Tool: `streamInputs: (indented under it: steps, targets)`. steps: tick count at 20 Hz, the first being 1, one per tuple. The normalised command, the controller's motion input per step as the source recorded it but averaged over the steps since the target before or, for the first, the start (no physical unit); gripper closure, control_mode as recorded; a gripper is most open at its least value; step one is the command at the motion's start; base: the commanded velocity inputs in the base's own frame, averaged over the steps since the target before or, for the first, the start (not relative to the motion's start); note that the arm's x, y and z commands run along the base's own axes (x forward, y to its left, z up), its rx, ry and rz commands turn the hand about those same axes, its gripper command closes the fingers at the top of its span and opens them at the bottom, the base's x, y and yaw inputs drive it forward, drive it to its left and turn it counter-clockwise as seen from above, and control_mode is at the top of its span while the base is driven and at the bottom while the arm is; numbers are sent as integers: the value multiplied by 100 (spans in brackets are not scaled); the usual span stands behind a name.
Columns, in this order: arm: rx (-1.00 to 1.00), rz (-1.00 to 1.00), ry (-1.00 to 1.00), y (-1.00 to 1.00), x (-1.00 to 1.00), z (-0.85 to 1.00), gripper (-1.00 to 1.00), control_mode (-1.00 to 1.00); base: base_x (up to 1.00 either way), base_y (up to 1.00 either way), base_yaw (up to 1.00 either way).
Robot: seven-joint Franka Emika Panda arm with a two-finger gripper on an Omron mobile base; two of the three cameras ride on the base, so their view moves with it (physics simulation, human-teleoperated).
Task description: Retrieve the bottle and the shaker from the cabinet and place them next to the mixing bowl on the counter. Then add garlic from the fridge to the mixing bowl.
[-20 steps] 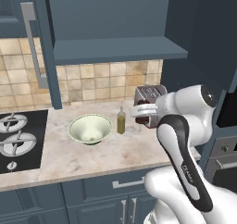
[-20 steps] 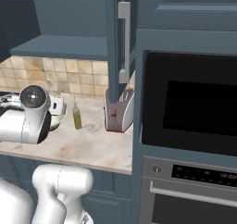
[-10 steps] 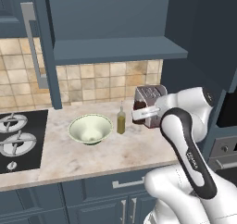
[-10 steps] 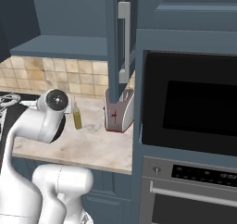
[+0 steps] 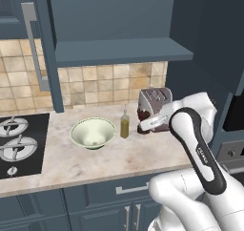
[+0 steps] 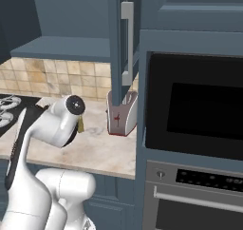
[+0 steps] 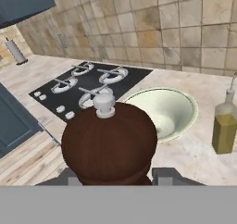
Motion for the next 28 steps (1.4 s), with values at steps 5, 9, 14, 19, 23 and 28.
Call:
streamInputs:
  steps: [5, 9, 14, 19, 23, 28]
  targets:
    - [-2, 9, 0, -2, 0, -44, 100, -100, 0, 0, 0]
    - [-1, 8, 0, -4, 0, -48, 100, -100, 0, 0, 0]
    - [0, 9, -7, -1, 0, -33, 100, -100, 0, 0, 0]
    - [0, 8, -16, 0, 0, -15, 100, -100, 0, 0, 0]
    - [0, 0, -6, 0, 0, -6, 100, -100, 0, 0, 0]
    - [-1, -5, 0, 0, 19, -9, 100, -100, 0, 0, 0]
